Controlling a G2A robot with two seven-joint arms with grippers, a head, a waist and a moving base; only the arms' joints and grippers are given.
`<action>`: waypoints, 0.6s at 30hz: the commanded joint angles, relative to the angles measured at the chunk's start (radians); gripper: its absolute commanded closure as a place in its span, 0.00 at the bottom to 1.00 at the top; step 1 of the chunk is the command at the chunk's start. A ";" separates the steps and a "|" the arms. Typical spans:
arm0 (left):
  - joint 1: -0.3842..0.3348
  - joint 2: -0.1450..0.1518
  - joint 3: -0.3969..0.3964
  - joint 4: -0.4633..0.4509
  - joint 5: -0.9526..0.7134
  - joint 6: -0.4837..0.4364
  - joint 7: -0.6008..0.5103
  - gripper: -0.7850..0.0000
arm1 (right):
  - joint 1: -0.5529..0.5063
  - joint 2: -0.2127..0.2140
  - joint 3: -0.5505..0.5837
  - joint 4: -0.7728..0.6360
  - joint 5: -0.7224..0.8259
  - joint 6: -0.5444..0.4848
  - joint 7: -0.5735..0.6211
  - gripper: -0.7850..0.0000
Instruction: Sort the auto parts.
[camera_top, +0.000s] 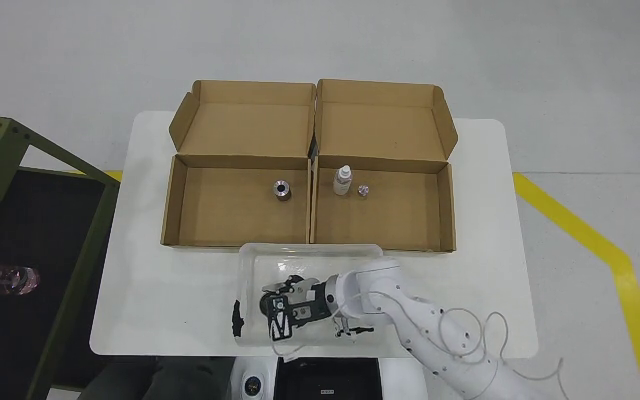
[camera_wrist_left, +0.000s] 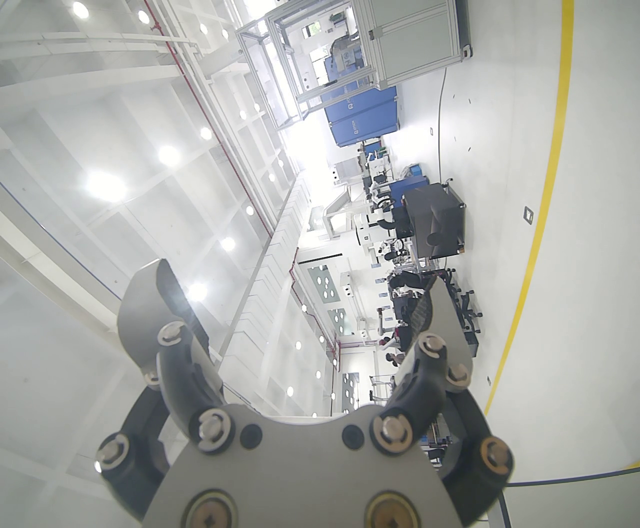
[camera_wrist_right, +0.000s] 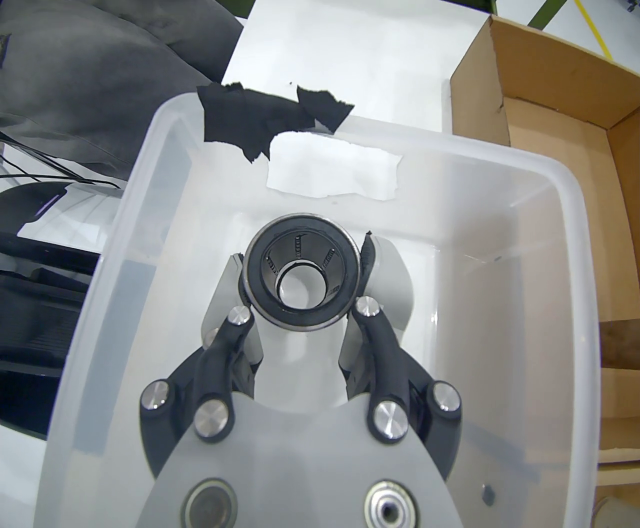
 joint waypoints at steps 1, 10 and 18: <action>0.000 0.000 0.000 0.000 0.000 0.000 0.000 0.00 | 0.004 0.001 0.006 -0.003 0.013 -0.001 -0.004 1.00; 0.000 0.000 0.000 0.000 0.000 0.000 0.000 0.00 | 0.010 0.012 0.049 -0.051 0.062 -0.014 -0.024 1.00; 0.000 0.000 0.000 0.000 0.000 0.000 0.000 0.00 | 0.001 0.024 0.083 -0.093 0.080 -0.014 -0.040 1.00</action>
